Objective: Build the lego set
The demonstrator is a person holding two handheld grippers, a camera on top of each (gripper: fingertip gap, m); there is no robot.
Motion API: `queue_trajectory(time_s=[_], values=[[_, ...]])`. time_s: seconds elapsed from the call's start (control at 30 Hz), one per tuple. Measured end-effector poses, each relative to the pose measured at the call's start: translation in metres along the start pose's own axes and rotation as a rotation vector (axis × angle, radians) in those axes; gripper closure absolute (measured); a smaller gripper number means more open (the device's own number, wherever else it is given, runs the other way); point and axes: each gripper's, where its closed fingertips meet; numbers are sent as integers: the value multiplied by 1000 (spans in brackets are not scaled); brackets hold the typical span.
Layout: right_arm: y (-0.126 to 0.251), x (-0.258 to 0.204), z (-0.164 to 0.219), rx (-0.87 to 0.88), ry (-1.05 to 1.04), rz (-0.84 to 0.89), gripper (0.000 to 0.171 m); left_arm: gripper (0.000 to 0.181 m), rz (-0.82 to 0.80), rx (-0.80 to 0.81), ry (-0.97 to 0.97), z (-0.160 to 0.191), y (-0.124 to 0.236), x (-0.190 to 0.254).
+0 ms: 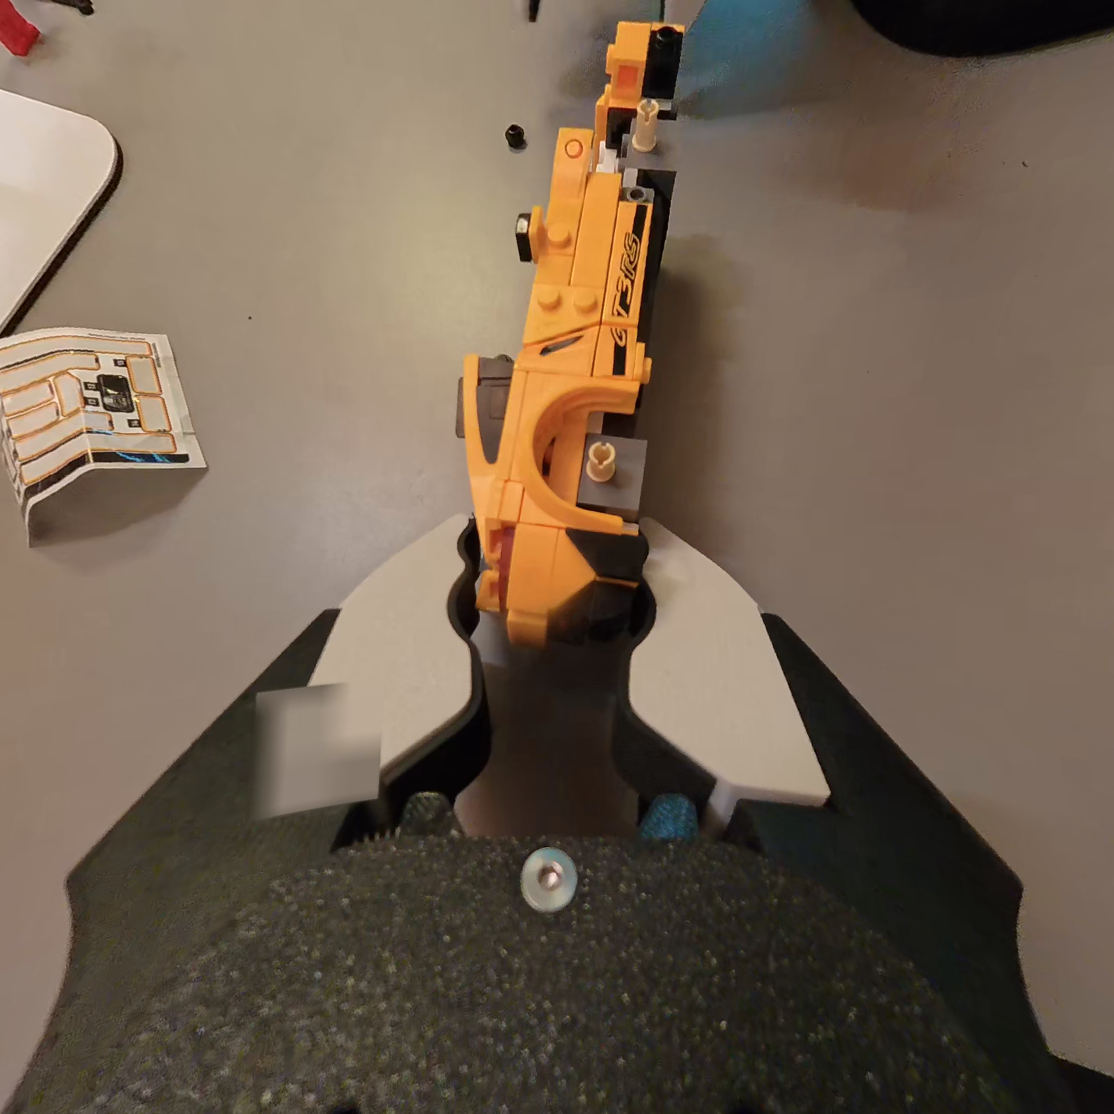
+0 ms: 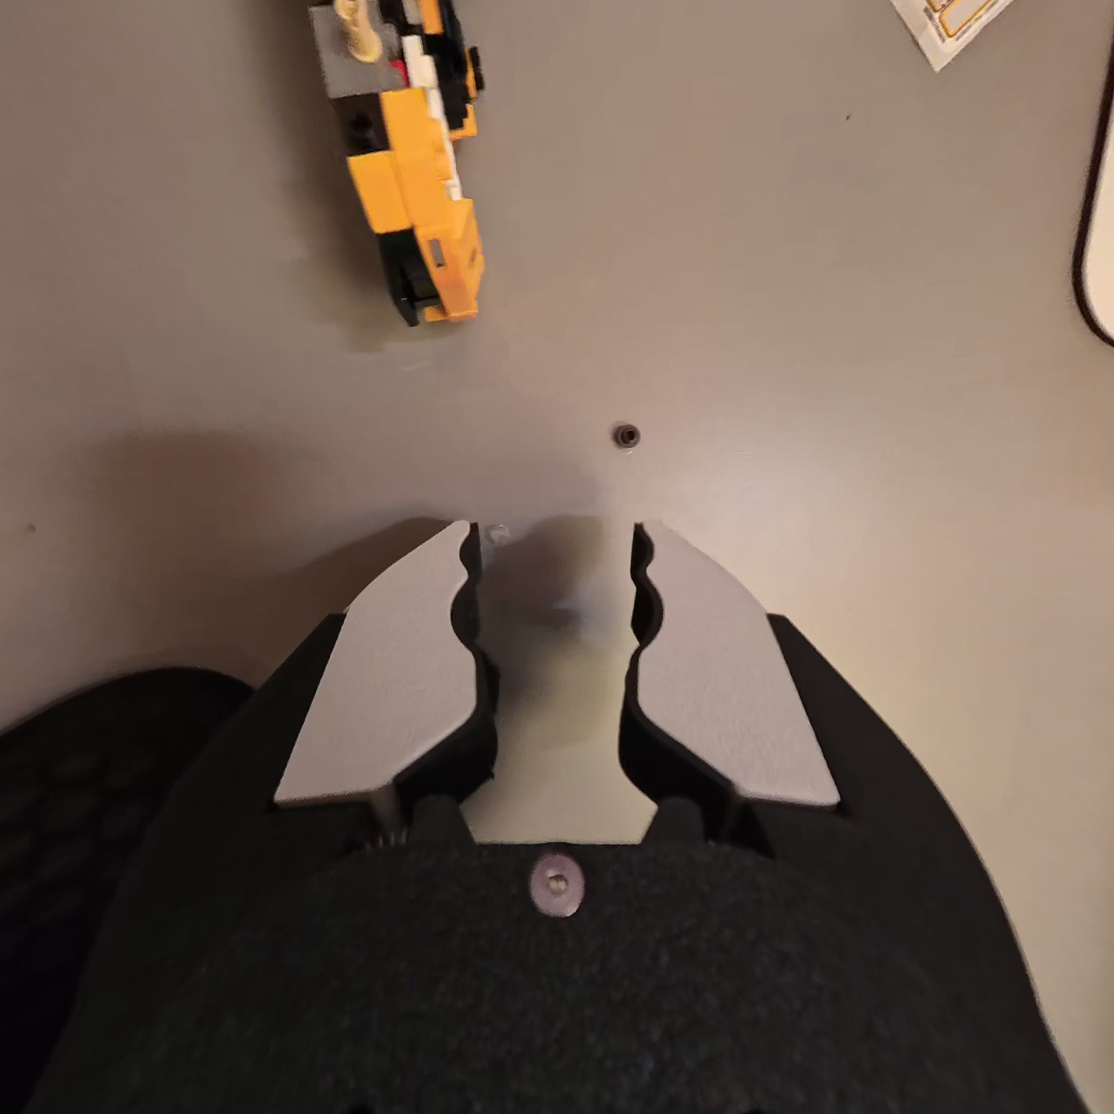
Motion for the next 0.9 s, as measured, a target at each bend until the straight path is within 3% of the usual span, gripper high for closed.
queue_trajectory(time_s=[0.63, 0.77, 0.9], values=[[-5, -40, -59, 332, 123, -42, 127, 137, 53, 79, -113, -6, 5, 28], [-12, -40, -69, 392, 126, -49, 132, 133, 93, 76, -106, 0, 19, 32], [-19, -43, -73, 413, 143, -70, 144, 140, 131, 177, 35, -3, 51, 18]])
Point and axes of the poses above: each gripper's, where its closed fingertips meet, y back along the fingers, z out of its underside, x = y × z across the jaws, and after that the axes turned 14 degrees about -z, right-handed
